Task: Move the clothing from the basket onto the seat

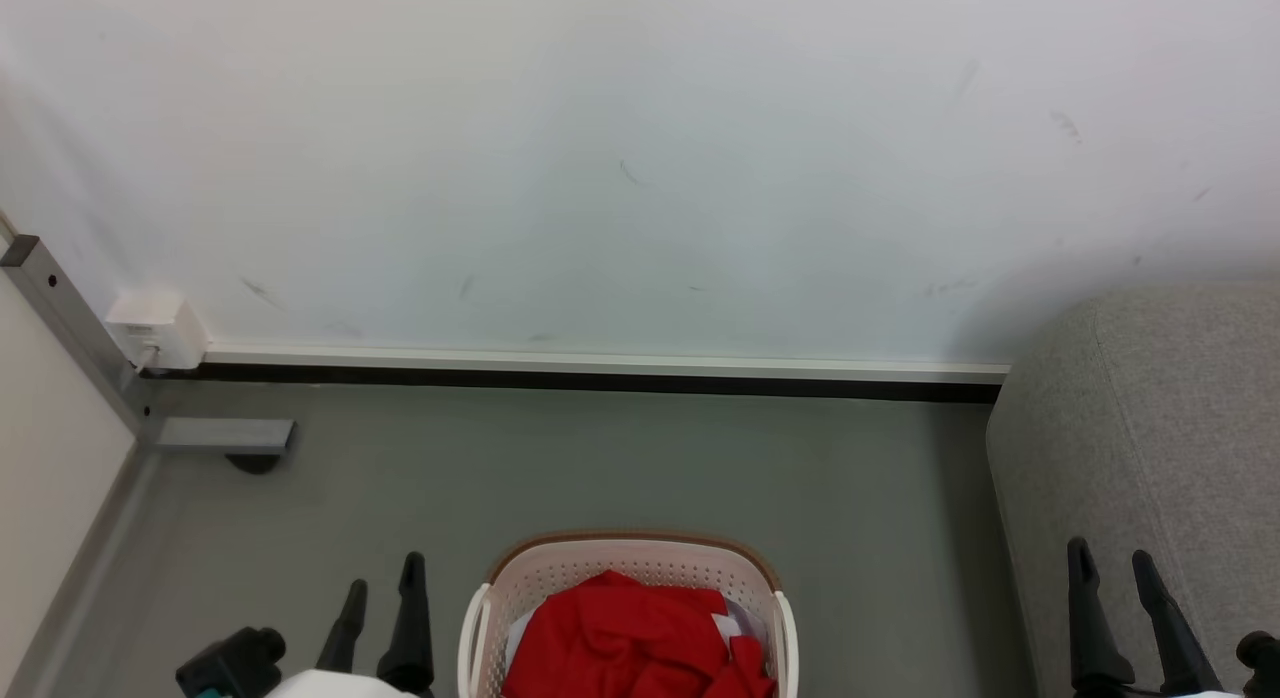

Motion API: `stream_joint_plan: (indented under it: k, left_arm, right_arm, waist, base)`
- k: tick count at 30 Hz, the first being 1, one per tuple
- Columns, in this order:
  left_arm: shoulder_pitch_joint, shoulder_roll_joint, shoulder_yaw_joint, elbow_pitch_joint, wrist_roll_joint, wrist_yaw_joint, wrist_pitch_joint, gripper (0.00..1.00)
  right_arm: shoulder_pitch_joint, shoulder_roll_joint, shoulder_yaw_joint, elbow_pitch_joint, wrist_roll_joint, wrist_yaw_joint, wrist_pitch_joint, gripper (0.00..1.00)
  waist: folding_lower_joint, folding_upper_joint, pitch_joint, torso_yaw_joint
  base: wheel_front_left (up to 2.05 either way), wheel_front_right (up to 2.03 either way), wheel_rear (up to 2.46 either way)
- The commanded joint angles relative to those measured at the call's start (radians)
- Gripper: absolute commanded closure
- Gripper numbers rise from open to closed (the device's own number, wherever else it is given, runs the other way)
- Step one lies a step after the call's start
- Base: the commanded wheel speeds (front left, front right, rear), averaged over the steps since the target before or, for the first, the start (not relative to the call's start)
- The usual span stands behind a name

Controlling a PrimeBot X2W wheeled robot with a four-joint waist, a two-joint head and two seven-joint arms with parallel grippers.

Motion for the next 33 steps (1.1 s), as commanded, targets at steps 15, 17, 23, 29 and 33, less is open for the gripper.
stream_joint_plan:
  k: [15, 17, 23, 29, 33]
  left_arm:
    - [0.006, 0.011, -0.003, 0.005, 0.186, 0.017, -0.048, 0.0]
    - [0.007, 0.011, -0.005, 0.007, 0.205, 0.018, -0.052, 0.0]
    - [0.01, 0.011, -0.005, 0.015, 0.26, 0.025, -0.064, 0.0]
    - [0.011, 0.012, -0.008, 0.021, 0.307, 0.028, -0.078, 0.0]
    - [0.014, 0.012, -0.005, 0.029, 0.342, 0.027, -0.087, 0.0]
  right_arm:
    - [0.011, -0.01, 0.006, -0.012, -0.174, -0.001, -0.048, 0.0]
    - [0.013, -0.01, 0.008, -0.012, -0.192, -0.001, -0.053, 0.0]
    - [0.019, -0.009, 0.009, -0.012, -0.242, -0.001, -0.066, 0.0]
    - [0.024, -0.008, 0.006, -0.011, -0.289, -0.002, -0.079, 0.0]
    - [0.029, -0.008, 0.002, -0.011, -0.316, -0.002, -0.088, 0.0]
  waist:
    - [0.0, 0.0, 0.001, 0.007]
    - [0.0, 0.0, 0.001, 0.008]
    - [0.0, 0.0, 0.0, 0.01]
    - [0.0, 0.0, 0.002, 0.011]
    - [0.0, 0.0, 0.002, 0.011]
  base:
    - [0.0, 0.0, 0.0]
    - [0.0, 0.0, 0.0]
    - [0.0, 0.0, 0.0]
    - [0.0, 0.0, 0.0]
    - [0.0, 0.0, 0.0]
